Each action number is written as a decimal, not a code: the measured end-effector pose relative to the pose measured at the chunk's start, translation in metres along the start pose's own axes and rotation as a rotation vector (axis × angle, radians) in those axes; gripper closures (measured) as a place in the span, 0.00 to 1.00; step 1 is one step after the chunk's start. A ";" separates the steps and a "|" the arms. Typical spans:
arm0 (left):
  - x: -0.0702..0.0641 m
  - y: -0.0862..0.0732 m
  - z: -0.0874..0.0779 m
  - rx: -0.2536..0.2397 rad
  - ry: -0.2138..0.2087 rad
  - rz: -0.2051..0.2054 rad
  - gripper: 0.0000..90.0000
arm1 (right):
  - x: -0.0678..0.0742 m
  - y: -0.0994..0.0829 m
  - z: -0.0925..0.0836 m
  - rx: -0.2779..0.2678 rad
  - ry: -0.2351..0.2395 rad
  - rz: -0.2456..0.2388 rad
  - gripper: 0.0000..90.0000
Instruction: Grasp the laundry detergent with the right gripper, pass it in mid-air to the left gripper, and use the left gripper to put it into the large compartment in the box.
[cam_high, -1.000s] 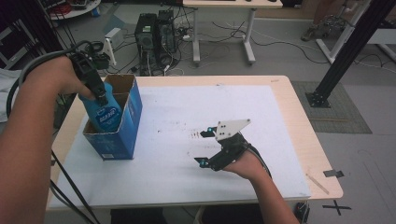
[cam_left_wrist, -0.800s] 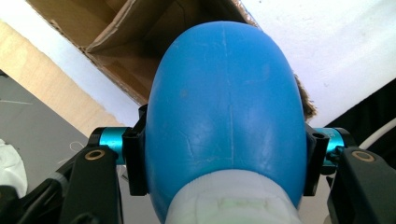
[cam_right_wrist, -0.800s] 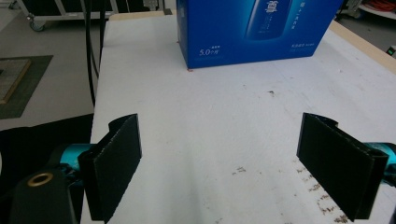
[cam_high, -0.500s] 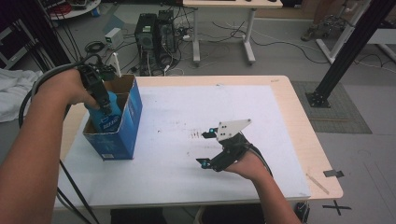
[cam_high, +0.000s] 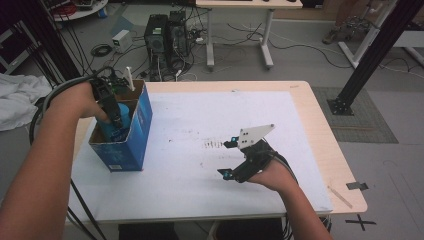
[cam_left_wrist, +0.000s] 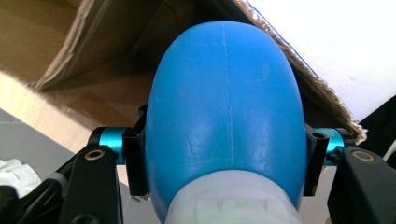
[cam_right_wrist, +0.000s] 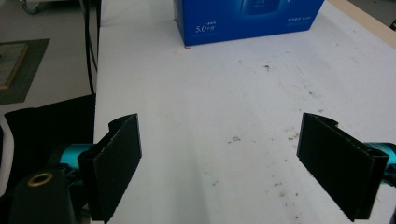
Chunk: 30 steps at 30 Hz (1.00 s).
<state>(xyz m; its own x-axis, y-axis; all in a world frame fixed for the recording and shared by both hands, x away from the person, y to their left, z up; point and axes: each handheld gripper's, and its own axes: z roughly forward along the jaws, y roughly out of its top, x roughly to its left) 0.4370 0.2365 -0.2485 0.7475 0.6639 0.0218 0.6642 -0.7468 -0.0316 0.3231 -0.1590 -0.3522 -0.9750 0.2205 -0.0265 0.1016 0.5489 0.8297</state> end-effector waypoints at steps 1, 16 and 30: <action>0.000 0.001 0.004 0.002 0.000 0.029 0.42 | 0.000 0.000 -0.001 0.007 -0.001 0.005 0.14; 0.004 0.001 0.033 0.000 -0.007 0.070 0.42 | -0.004 0.001 -0.015 0.055 -0.015 0.007 0.15; 0.008 -0.001 0.041 -0.018 -0.023 0.011 0.42 | -0.004 0.002 -0.010 0.059 -0.012 0.004 0.15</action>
<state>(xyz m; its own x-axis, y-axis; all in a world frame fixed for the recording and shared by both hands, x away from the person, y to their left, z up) 0.4422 0.2443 -0.2889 0.7549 0.6559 -0.0014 0.6558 -0.7548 -0.0139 0.3251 -0.1664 -0.3451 -0.9723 0.2319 -0.0299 0.1173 0.5941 0.7958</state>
